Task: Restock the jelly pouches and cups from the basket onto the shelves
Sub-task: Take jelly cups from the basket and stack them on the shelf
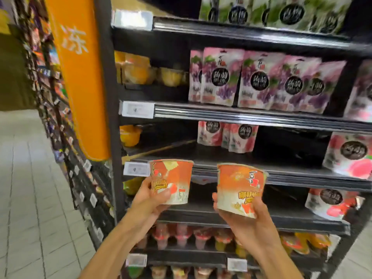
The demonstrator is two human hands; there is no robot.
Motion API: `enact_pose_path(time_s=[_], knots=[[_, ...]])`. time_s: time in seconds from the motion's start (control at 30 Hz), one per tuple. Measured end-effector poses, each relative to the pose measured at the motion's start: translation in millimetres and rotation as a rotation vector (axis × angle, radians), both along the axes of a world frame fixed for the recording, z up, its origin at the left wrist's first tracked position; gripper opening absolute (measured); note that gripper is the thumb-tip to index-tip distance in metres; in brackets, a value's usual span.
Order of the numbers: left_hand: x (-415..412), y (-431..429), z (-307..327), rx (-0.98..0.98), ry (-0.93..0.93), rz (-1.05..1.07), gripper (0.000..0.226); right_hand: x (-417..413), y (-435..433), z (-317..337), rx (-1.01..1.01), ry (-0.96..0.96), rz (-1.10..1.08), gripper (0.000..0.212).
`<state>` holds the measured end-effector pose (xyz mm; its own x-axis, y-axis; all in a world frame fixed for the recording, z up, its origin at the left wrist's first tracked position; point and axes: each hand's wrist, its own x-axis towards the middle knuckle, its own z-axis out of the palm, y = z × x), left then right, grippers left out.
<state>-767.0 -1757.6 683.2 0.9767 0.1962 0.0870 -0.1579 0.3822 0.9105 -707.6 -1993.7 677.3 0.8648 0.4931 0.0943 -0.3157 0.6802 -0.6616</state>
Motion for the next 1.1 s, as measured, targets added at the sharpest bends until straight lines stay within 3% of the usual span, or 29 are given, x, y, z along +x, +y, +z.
enact_pose_path(time_s=[0.13, 0.23, 0.33, 0.43, 0.67, 0.9, 1.1], knots=[[-0.5, 13.2, 62.1, 0.133, -0.147, 0.026, 0.119, -5.0, -2.4, 67.3, 0.060, -0.133, -0.080, 0.104], [7.5, 19.1, 108.2, 0.227, -0.233, 0.112, 0.109, -4.5, -6.0, 114.8, -0.024, -0.316, -0.156, 0.101], [17.3, 15.4, 161.0, 0.238, -0.335, 0.140, 0.097, 4.4, -12.6, 159.0, 0.004, -0.380, -0.265, 0.066], [26.1, 9.2, 215.7, 0.328, -0.434, 0.165, 0.097, 17.4, -18.8, 206.5, 0.022, -0.450, -0.334, 0.051], [56.5, -20.9, 328.4, 0.513, -0.607, 0.370, 0.103, 46.8, -36.4, 303.4, 0.009, -0.573, -0.326, 0.054], [100.5, -46.2, 417.7, 0.611, -0.681, 0.491, 0.090, 87.2, -52.0, 359.3, -0.083, -0.663, -0.330, 0.053], [137.6, -53.6, 499.5, 0.673, -0.739, 0.616, 0.092, 110.8, -44.3, 395.7, -0.095, -0.760, -0.380, 0.063]])
